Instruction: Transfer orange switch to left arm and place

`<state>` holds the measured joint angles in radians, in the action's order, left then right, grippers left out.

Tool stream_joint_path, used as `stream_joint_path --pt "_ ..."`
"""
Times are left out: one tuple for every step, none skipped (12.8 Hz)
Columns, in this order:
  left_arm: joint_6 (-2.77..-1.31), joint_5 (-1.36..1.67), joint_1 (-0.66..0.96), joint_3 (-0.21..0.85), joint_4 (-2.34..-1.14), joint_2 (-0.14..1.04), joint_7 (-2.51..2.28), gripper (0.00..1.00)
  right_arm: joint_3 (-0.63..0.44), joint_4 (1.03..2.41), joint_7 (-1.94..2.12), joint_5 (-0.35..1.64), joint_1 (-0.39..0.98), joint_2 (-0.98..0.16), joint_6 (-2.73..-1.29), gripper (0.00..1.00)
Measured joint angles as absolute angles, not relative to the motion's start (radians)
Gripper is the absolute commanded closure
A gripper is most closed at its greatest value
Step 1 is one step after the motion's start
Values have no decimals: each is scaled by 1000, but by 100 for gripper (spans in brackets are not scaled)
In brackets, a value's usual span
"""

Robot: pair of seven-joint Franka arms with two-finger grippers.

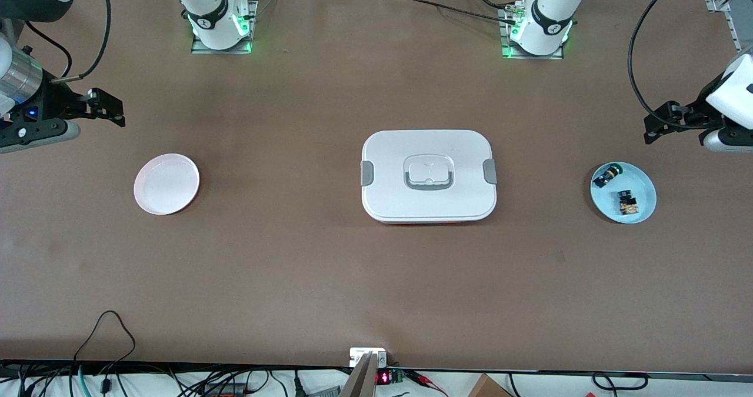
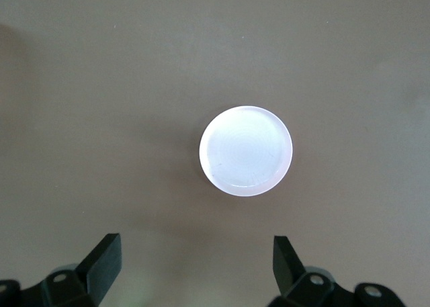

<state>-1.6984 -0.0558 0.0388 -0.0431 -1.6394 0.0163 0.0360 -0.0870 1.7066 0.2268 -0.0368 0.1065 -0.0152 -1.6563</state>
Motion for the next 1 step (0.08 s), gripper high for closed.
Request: stream_joint_path --pt "-1699 -56 39 -44 -1636 17 37 0 -88 1707 227 -37 106 -15 -1656 0"
